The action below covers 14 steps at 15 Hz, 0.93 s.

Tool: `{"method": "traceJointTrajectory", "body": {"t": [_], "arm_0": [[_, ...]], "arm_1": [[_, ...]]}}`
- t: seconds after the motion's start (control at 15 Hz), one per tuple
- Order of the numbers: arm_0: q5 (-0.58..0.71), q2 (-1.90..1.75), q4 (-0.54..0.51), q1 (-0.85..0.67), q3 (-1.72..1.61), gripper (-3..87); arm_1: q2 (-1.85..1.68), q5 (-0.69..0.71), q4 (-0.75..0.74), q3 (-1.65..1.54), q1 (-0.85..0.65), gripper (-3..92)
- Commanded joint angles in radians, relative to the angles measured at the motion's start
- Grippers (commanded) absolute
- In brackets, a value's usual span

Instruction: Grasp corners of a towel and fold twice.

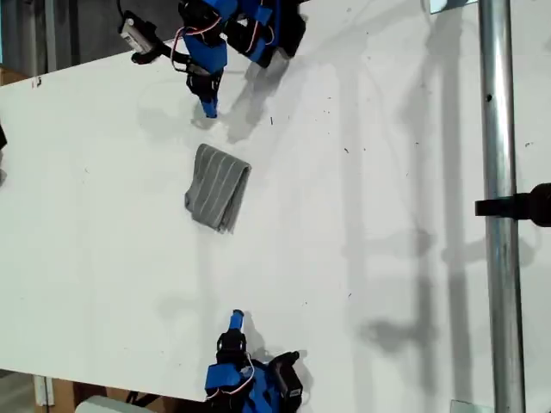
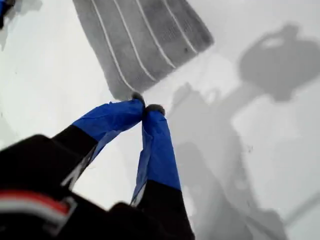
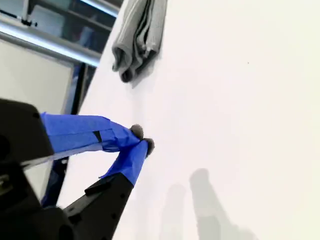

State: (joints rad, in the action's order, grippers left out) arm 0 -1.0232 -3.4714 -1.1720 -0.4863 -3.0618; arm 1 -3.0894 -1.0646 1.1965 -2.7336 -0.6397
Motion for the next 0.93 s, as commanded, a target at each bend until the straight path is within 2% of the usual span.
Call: {"method": "traceJointTrajectory", "body": {"t": [0.0, 0.2, 0.27, 0.33, 0.4, 0.53, 0.6, 0.67, 0.73, 0.8, 0.87], "arm_0": [[-0.035, -0.008, 0.028, 0.009, -0.012, -2.9], [-0.221, -0.008, 0.072, 0.035, -0.051, -2.8], [-0.325, -0.006, 0.032, 0.044, -0.060, -2.7], [-0.518, -0.006, -0.072, 0.041, -0.058, -2.6], [-0.652, -0.003, -0.115, 0.038, -0.060, -2.6], [-0.322, -0.005, -0.115, 0.038, -0.060, -2.5], [-0.426, -0.005, -0.115, 0.043, -0.058, -2.5], [-0.308, -0.005, -0.115, 0.038, -0.058, -2.5], [-0.072, -0.005, -0.115, 0.038, -0.058, -2.5], [0.097, -0.005, -0.112, 0.043, -0.058, -2.6], [0.089, -0.005, -0.114, 0.043, -0.058, -2.7]], "arm_1": [[-0.193, -0.034, 0.170, -0.087, 0.023, 0.9], [-0.192, -0.061, 0.224, -0.156, 0.095, 2.5], [-0.196, -0.081, 0.232, -0.155, 0.110, 2.5], [-0.196, -0.138, 0.259, -0.155, 0.120, 2.4], [-0.196, -0.130, 0.259, -0.155, 0.137, 2.6], [-0.196, -0.135, 0.259, -0.153, 0.172, 2.6], [-0.196, -0.130, 0.259, -0.153, 0.181, 2.6], [-0.196, -0.130, 0.259, -0.153, 0.186, 2.6], [-0.196, -0.130, 0.259, -0.153, 0.189, 2.6], [-0.196, -0.130, 0.259, -0.153, 0.189, 2.6], [-0.196, -0.130, 0.259, -0.153, 0.189, 2.6]]}}
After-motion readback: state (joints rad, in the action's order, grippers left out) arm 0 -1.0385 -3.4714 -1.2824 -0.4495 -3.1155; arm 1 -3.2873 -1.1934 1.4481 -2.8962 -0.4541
